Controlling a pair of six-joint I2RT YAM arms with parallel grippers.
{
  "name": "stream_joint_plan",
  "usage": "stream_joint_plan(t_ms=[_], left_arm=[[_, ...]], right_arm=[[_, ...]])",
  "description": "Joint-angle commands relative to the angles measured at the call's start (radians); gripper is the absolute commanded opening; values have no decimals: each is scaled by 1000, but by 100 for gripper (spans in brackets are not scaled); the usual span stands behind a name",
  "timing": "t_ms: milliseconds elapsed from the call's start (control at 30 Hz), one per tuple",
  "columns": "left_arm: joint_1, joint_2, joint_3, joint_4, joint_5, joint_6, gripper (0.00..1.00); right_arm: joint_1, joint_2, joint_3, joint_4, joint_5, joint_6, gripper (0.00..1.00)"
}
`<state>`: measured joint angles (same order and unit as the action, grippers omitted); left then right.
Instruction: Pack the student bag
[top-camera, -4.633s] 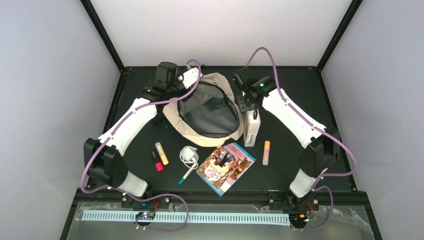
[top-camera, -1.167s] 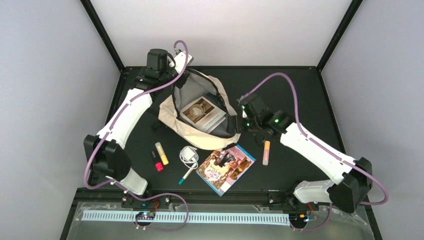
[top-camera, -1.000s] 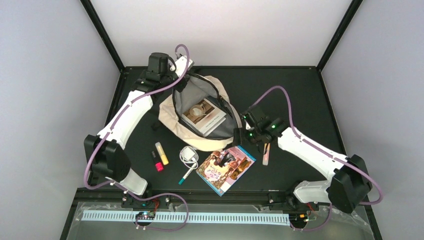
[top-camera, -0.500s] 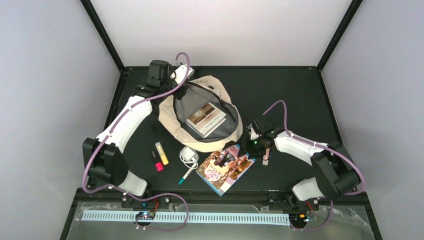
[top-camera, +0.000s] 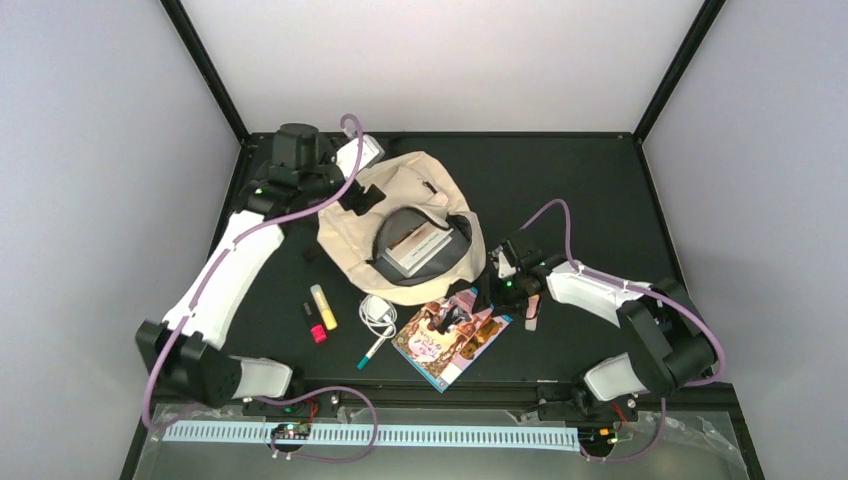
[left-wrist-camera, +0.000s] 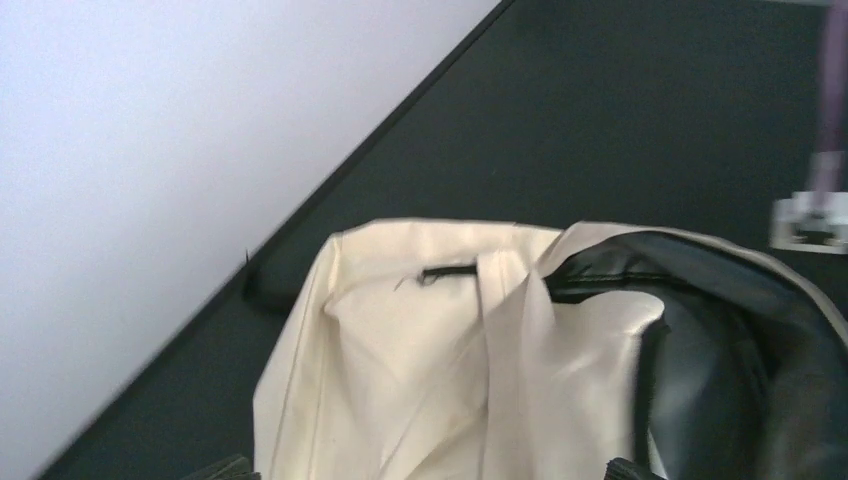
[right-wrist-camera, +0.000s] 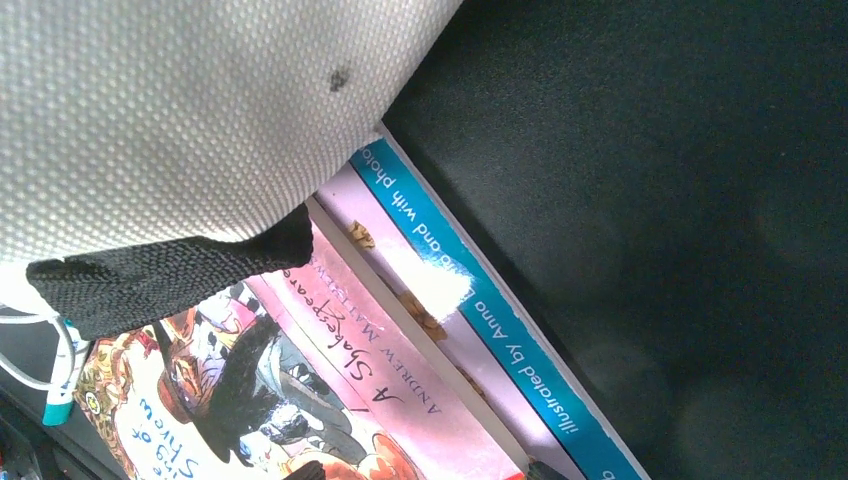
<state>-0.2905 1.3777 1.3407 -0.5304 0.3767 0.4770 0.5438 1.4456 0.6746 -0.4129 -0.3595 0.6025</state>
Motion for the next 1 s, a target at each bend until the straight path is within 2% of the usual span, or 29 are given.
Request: stream_joint_plan(t_ms=[0,167,267,400,500,567,667,800,967], left_arm=[[-26,-91,77,-165,152,82,96],[-149,-134,85,-400,187,205,97],[-246,-144,52,-558,221,311,93],[-384,-150,-144,-638,234,454,83],[-450,-142,-327,-553,169,483,67],[-457,-130,-379,-468,147,475,57],[-474,-109,-435,-353,111,448,48],[-587,-104,-557,-167,0,463,52],[-615,-103,-617,-75,10,511,52]], right_arm=[[-2,30,-14,29,15,-27,54],[-2,42,-12,31,19,-33,54],[-2,47,-14,37,17,-34,54],[-2,47,-14,48,4,-38,54],[-2,47,-15,58,-12,-43,54],[-3,48,-16,63,-21,-44,53],[-4,46,-22,65,-31,-42,53],[-12,22,-27,60,-14,-31,54],[-47,-29,-31,71,2,-70,54]])
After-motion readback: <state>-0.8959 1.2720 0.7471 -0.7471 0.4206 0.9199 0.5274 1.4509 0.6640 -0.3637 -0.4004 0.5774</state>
